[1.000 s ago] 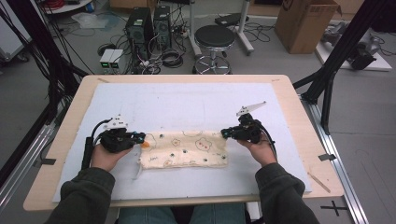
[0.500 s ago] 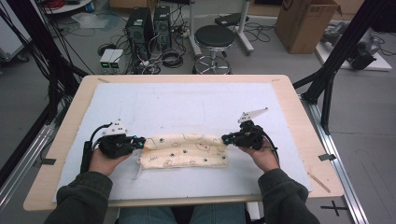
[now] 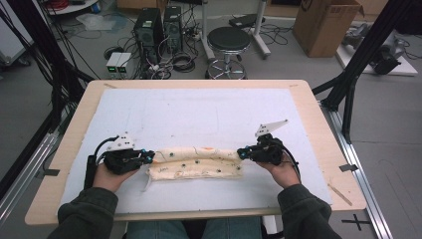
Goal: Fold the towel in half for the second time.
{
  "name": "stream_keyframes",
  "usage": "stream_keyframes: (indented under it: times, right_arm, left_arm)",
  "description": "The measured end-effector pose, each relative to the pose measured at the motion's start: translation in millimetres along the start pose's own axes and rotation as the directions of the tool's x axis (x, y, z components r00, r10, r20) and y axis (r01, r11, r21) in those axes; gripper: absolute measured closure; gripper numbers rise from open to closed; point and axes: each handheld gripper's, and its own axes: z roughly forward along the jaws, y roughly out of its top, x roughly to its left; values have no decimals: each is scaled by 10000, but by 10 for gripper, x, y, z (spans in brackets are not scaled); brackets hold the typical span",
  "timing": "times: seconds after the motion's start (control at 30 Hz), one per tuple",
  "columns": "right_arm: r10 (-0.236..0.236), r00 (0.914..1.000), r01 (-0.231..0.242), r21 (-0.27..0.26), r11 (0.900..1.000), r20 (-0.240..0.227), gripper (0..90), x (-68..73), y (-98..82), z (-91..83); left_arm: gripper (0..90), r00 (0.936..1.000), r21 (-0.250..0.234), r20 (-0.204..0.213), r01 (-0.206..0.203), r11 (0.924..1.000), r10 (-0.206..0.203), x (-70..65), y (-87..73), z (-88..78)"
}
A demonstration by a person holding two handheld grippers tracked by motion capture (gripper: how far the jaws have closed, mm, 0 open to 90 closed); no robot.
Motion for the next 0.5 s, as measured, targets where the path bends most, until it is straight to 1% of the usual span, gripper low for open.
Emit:
stream_keyframes:
  times: [0.1, 0.17, 0.27, 0.37, 0.43, 0.5]
  right_arm:
    - [-42, 10000, 42, -56, 10000, 60, 859, 33, -11, -15]
    - [-217, 9998, 217, -67, 9997, 43, 859, 64, -10, -21]
    - [-353, 9994, 353, -37, 9994, 71, 858, 98, -18, -29]
    - [-322, 9995, 323, -99, 9994, 75, 858, 110, -45, -45]
    - [-316, 9995, 316, -126, 9994, 52, 858, 112, -71, -54]
    - [-283, 9996, 283, -65, 9996, 50, 857, 125, -99, -60]
  left_arm:
    - [841, 9999, -34, -5, -115, 9999, 115, -28, 6, -24]
    - [841, 9998, -20, 6, -173, 9998, 173, -42, 7, -36]
    - [841, 9997, 3, 31, -229, 9997, 228, -65, 2, -49]
    - [841, 9998, -3, 44, -209, 9998, 209, -95, -33, -57]
    - [841, 9999, 45, 116, -109, 9999, 109, -110, -68, -58]
    - [841, 9999, -15, 104, -52, 10000, 52, -120, -100, -63]
